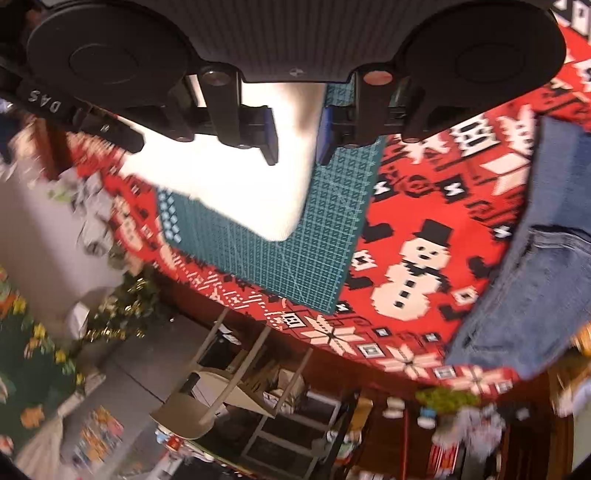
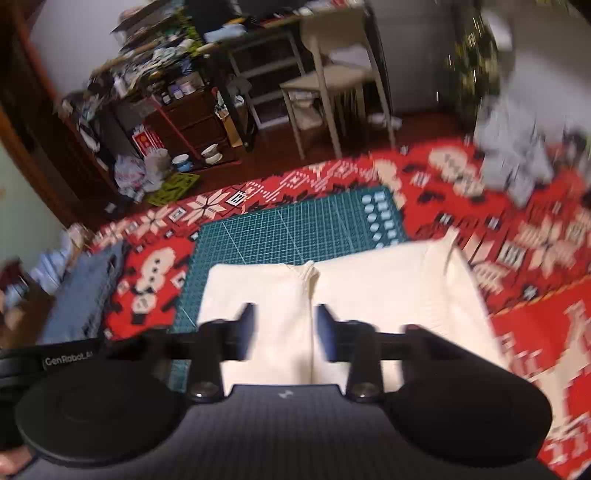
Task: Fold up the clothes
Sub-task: 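Move both tools back over the folded sweater on the green mat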
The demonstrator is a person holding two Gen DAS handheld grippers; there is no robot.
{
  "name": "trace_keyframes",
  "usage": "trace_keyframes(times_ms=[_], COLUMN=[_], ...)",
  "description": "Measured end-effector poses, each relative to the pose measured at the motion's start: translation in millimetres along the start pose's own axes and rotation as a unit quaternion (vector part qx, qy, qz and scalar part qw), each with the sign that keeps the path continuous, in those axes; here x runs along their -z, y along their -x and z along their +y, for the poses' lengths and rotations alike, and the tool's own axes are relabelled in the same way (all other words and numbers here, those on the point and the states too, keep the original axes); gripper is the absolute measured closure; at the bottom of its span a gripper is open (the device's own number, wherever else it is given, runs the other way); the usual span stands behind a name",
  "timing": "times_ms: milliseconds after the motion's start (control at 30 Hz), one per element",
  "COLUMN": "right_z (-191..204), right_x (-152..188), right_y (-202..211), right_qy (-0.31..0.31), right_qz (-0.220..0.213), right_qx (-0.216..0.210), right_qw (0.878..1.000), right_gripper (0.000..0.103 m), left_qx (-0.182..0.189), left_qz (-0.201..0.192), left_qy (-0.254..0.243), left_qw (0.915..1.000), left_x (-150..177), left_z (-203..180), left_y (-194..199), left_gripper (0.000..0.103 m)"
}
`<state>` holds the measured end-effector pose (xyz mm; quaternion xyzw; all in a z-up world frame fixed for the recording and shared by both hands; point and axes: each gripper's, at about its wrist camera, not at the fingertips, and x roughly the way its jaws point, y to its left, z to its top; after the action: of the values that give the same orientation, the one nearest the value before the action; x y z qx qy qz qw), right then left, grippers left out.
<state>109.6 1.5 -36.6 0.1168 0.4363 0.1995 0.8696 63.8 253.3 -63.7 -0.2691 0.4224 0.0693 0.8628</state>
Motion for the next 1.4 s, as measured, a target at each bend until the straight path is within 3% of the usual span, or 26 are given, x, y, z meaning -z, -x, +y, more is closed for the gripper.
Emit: trace_keyframes(times_ms=[100, 233, 400, 567, 600, 667, 700, 867, 1000, 1200, 1400], right_z=[-12, -16, -30, -40, -40, -38, -37, -25, -13, -27, -36], right_x=[-10, -20, -26, -28, -28, -27, -27, -31, -23, -28, -30], right_y=[-18, -44, -81, -106, -109, -116, -120, -112, -122, -116, -96], right_qy=[-0.025, -0.025, -0.045, -0.061, -0.060, -0.049, -0.044, -0.033, 0.007, -0.024, -0.073], right_qz=[0.011, 0.015, 0.027, 0.031, 0.033, 0.045, 0.051, 0.027, 0.025, 0.023, 0.032], right_qx=[-0.023, -0.013, 0.000, -0.016, -0.022, -0.029, -0.032, -0.010, 0.042, 0.025, -0.037], right_qw=[0.999, 0.999, 0.999, 0.998, 0.997, 0.997, 0.997, 0.999, 0.999, 0.999, 0.996], right_gripper=[0.092, 0.092, 0.074, 0.073, 0.074, 0.087, 0.089, 0.094, 0.097, 0.089, 0.090], left_qx=[0.029, 0.051, 0.067, 0.087, 0.091, 0.099, 0.104, 0.102, 0.081, 0.077, 0.125], left_qz=[0.013, 0.027, 0.043, 0.054, 0.054, 0.056, 0.057, 0.056, 0.044, 0.043, 0.044], left_qy=[0.021, 0.030, 0.049, 0.073, 0.074, 0.075, 0.077, 0.068, 0.041, 0.046, 0.050], left_qw=[0.9993, 0.9979, 0.9956, 0.9921, 0.9916, 0.9906, 0.9900, 0.9909, 0.9949, 0.9950, 0.9900], left_x=[-11, -22, -28, -34, -34, -33, -33, -31, -27, -26, -22], left_z=[5, 3, 6, 20, 21, 22, 22, 19, 11, 11, 13], left_y=[-15, -39, -64, -77, -78, -80, -82, -82, -83, -78, -64], left_gripper=[0.093, 0.095, 0.095, 0.095, 0.095, 0.095, 0.095, 0.095, 0.095, 0.095, 0.095])
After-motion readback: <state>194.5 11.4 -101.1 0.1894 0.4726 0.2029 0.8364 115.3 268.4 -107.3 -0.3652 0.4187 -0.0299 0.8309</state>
